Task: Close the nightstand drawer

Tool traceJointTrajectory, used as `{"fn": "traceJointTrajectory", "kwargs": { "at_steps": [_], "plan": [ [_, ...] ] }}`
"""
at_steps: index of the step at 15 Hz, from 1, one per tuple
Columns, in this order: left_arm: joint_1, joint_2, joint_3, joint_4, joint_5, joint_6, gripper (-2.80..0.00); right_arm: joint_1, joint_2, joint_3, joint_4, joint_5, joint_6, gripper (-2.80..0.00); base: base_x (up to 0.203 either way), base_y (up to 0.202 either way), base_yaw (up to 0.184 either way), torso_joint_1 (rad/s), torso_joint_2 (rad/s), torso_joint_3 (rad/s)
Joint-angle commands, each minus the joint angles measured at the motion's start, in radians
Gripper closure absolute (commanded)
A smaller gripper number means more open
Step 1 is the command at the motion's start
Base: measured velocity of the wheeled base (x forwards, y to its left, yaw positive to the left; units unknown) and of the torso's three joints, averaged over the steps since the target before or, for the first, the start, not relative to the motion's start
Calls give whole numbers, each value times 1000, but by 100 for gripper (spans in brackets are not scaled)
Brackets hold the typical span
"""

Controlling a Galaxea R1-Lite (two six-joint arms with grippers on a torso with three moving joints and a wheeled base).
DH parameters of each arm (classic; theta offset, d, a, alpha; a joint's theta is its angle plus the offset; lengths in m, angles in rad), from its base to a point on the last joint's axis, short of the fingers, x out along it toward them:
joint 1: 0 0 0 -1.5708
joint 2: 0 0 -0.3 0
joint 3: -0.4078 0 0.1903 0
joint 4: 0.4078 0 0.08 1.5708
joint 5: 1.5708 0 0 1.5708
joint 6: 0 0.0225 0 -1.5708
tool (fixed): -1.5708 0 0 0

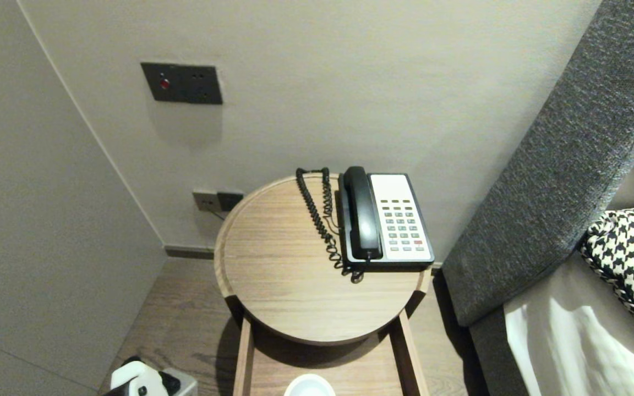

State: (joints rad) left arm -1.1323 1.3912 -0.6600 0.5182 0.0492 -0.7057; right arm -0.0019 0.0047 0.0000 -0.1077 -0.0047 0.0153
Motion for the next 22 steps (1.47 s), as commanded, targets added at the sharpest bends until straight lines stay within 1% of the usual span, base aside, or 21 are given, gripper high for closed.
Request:
{"fn": "traceJointTrajectory", "kwargs": {
  "at_steps": [1,7,9,12,19,21,22],
  "plan": [
    [0,60,19,-44,9,-6,0,0,1,40,-1,0,0,0,0,0,0,0,0,0],
    [0,119,19,-134,17,-16,0,0,1,40,-1,0,0,0,0,0,0,0,0,0],
    [0,141,19,-176,28,-30,0,0,1,40,-1,0,0,0,0,0,0,0,0,0],
    [1,182,13,-202,65,-36,0,0,1,40,-1,0,0,0,0,0,0,0,0,0],
    [6,199,7,-251,72,-35,0,0,1,40,-1,0,0,0,0,0,0,0,0,0],
    [11,212,4,-262,115,-37,0,0,1,40,-1,0,0,0,0,0,0,0,0,0],
    [18,215,-2,-268,124,-38,0,0,1,40,-1,0,0,0,0,0,0,0,0,0]
  ]
}}
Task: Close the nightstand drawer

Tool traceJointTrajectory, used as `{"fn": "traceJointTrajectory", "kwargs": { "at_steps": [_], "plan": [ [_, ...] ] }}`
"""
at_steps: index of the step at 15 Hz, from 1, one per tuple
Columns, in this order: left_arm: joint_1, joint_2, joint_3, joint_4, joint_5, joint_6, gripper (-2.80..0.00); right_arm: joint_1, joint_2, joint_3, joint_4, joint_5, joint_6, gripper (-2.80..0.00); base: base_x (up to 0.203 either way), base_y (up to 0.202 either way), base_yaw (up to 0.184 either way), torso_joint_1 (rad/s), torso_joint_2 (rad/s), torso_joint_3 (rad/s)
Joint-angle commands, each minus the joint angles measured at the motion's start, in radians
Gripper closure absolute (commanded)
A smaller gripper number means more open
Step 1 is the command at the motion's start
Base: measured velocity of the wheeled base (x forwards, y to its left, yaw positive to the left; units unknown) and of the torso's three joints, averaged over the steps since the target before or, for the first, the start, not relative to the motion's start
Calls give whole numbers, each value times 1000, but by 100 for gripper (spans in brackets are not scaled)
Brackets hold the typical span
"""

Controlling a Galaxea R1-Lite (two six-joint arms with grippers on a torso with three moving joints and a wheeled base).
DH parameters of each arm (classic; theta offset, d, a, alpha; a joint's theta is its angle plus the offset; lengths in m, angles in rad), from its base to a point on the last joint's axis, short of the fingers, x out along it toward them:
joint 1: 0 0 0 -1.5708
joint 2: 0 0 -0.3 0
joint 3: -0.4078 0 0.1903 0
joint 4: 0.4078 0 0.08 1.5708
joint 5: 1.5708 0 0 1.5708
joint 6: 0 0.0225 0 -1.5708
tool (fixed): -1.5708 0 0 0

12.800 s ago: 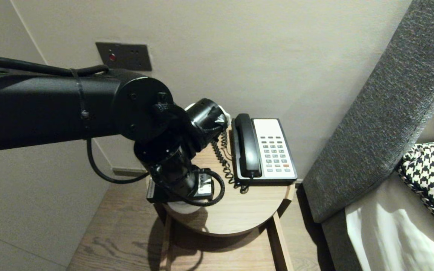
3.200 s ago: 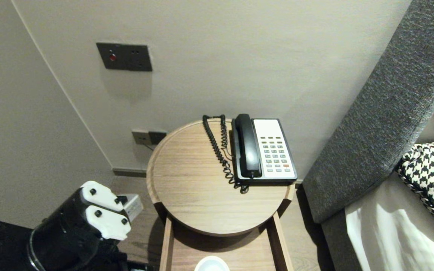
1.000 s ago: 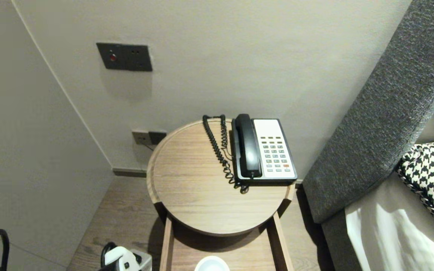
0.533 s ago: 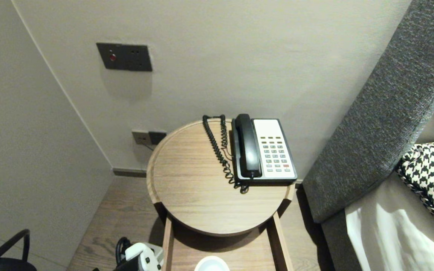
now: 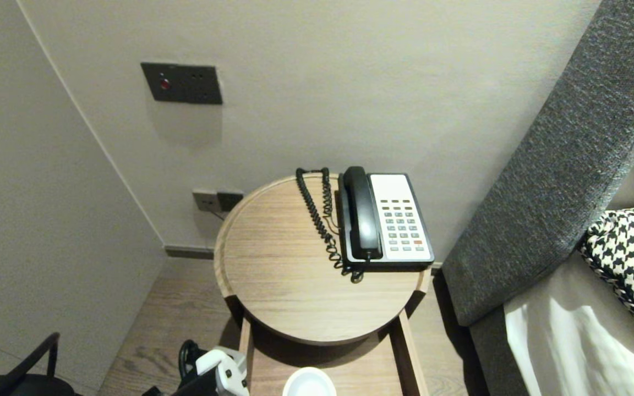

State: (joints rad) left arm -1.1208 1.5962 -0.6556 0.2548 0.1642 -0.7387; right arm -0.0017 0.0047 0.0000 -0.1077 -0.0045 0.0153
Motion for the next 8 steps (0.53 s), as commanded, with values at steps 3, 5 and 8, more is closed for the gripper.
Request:
{"fn": "traceJointTrajectory", "kwargs": {
  "at_steps": [3,5,8],
  "plan": [
    [46,13,-27,-12,10,3,0,0,1,40,-1,0,0,0,0,0,0,0,0,0],
    [70,16,-40,-17,11,8,0,0,1,40,-1,0,0,0,0,0,0,0,0,0],
    [125,24,-63,-17,11,26,0,0,1,40,-1,0,0,0,0,0,0,0,0,0]
  ]
}}
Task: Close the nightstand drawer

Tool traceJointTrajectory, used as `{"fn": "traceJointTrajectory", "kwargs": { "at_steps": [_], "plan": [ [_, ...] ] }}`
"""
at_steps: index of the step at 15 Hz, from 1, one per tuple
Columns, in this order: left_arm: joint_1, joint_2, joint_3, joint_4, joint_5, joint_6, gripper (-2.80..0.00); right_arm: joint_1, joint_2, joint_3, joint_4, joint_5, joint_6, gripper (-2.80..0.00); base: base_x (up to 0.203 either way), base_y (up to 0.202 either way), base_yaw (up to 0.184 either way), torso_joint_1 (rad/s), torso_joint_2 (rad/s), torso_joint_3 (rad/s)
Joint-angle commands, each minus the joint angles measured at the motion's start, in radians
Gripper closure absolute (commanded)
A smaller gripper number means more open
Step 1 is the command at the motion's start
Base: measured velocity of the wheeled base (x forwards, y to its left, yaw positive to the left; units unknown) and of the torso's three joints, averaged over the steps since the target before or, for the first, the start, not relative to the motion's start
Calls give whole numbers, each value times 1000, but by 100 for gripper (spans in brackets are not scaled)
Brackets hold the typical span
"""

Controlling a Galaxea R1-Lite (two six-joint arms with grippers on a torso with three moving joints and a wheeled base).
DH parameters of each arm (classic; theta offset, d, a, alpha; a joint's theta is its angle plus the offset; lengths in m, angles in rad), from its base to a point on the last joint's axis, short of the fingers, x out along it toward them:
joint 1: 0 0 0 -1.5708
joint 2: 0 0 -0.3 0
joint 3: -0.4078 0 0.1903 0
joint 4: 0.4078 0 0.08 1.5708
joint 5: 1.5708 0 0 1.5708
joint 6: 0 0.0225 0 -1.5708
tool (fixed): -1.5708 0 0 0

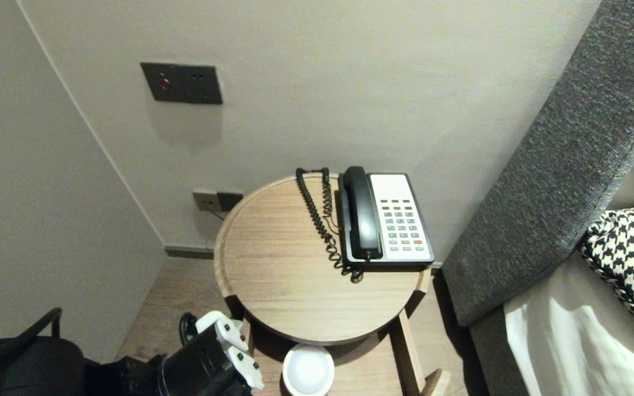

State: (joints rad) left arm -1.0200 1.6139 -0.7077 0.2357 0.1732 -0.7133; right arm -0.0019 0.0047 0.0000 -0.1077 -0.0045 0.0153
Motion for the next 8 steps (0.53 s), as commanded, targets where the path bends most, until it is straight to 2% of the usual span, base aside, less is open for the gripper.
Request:
{"fn": "traceJointTrajectory", "kwargs": {
  "at_steps": [1,6,8],
  "plan": [
    [41,9,-18,2,2,14,0,0,1,40,-1,0,0,0,0,0,0,0,0,0],
    [153,34,-52,-44,1,98,0,0,1,40,-1,0,0,0,0,0,0,0,0,0],
    [177,50,-64,-67,0,109,0,0,1,40,-1,0,0,0,0,0,0,0,0,0]
  ]
}}
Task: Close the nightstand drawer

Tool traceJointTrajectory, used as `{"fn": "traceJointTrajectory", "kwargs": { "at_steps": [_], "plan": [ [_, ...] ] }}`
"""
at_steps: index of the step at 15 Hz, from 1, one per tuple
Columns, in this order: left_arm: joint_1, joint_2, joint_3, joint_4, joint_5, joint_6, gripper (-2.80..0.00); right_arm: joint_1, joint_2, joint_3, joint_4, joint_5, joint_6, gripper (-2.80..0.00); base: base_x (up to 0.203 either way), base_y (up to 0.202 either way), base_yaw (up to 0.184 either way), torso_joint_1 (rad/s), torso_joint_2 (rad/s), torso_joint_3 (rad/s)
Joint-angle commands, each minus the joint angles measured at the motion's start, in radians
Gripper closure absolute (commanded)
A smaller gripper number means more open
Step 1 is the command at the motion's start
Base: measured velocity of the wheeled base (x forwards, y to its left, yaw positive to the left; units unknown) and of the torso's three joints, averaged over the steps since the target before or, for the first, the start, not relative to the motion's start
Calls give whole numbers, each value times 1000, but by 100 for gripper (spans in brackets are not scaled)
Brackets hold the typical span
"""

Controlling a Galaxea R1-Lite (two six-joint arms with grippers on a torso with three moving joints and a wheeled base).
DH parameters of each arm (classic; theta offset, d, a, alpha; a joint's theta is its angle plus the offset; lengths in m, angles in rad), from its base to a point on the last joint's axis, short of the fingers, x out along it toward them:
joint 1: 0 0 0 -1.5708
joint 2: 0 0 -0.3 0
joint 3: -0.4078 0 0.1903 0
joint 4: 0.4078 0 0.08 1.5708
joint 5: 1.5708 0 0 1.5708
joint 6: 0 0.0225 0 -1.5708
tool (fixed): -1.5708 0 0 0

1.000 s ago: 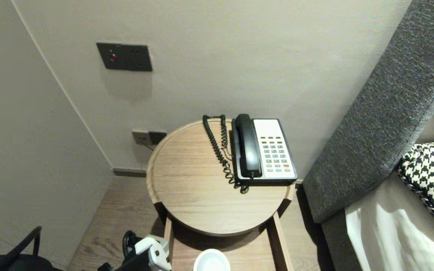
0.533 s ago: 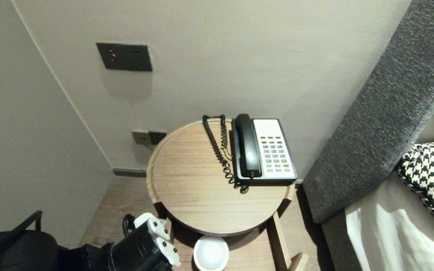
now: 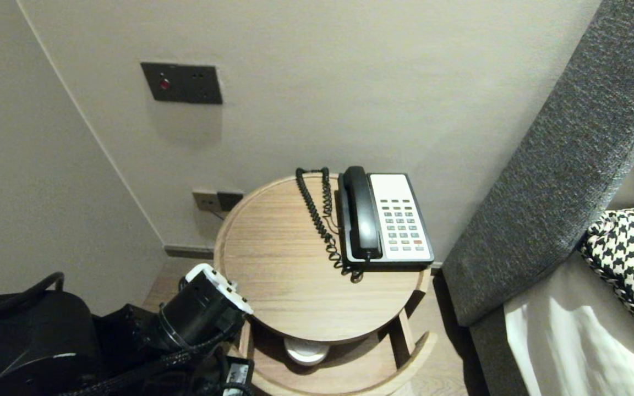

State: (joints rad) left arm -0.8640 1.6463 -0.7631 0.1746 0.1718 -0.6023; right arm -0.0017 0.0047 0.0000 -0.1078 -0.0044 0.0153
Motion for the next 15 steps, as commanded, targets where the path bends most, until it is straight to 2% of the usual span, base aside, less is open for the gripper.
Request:
{"fn": "traceJointTrajectory", "kwargs": {
  "at_steps": [1,15],
  "plan": [
    [22,24,-10,-19,2,-6,0,0,1,40,-1,0,0,0,0,0,0,0,0,0],
    [76,54,-42,-145,0,-14,0,0,1,40,-1,0,0,0,0,0,0,0,0,0]
  ]
}}
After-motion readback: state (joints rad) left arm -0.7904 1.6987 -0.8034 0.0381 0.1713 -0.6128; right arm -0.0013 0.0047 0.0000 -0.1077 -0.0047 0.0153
